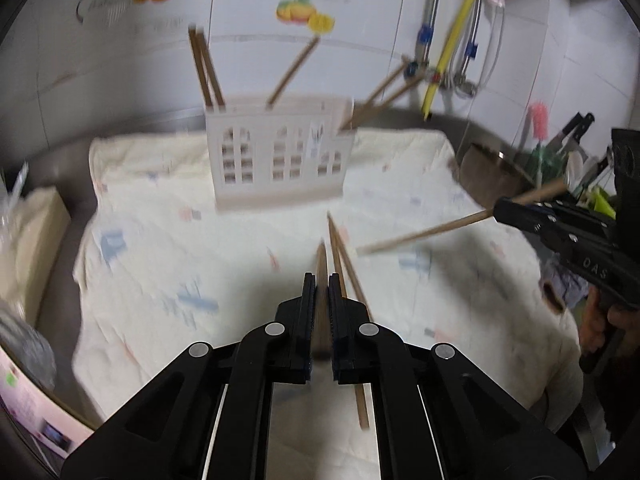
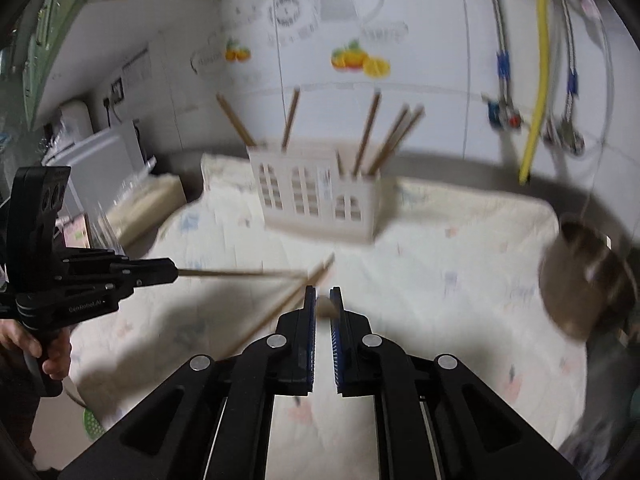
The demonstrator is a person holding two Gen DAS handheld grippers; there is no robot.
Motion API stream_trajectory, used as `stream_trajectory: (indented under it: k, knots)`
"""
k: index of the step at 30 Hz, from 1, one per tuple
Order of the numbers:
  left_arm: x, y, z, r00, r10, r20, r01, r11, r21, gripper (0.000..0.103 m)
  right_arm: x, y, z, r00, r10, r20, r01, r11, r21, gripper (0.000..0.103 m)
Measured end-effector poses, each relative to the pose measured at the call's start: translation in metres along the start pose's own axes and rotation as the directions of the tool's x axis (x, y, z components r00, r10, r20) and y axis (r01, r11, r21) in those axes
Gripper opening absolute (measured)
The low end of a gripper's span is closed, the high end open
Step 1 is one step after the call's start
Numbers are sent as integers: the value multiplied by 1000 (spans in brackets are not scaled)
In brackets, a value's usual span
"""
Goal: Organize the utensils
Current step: 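Raise the left tool's chopstick upright over the holder while the right tool does likewise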
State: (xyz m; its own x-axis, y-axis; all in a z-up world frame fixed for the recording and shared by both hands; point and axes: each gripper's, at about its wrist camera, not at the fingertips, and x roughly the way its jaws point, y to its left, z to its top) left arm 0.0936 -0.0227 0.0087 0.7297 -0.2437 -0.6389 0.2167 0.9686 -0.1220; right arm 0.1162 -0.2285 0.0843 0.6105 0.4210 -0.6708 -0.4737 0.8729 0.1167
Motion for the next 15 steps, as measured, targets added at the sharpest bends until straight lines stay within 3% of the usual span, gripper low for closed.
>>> stream_trajectory:
  k: [15]
  knots:
    - [-30,12,103,992,8,125,-16,998,58,5,-1,-11,129,996,66,61,-61,995,-78,7]
